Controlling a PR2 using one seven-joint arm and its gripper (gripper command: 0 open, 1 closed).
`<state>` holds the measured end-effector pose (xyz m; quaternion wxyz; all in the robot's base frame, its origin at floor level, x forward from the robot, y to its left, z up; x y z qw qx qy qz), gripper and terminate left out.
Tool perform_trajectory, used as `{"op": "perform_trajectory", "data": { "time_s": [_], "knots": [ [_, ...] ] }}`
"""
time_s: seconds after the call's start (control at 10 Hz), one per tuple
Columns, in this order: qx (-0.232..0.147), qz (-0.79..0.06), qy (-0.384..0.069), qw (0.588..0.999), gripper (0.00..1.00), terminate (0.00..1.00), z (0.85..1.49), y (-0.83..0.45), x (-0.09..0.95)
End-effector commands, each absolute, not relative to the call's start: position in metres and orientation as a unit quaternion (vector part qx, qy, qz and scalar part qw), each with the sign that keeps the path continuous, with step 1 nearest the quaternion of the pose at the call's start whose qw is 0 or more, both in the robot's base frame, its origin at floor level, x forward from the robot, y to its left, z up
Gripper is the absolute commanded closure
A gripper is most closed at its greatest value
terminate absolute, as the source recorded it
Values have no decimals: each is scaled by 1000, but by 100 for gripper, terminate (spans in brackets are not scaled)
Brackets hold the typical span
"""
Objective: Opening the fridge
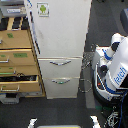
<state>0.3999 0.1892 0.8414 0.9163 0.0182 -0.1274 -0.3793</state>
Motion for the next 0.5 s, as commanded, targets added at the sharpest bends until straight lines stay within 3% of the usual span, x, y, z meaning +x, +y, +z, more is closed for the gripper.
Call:
{"op": "perform_trajectory", "data": {
  "time_s": [0.1, 0.2, 0.5],
  "knots": [
    [2, -380, -117, 918, 0, 0, 842, 188, 402],
    [-48, -389, -83, 916, 0, 0, 844, 186, 408],
    [-65, -367, -82, 924, 0, 0, 854, 189, 434]
  ]
}}
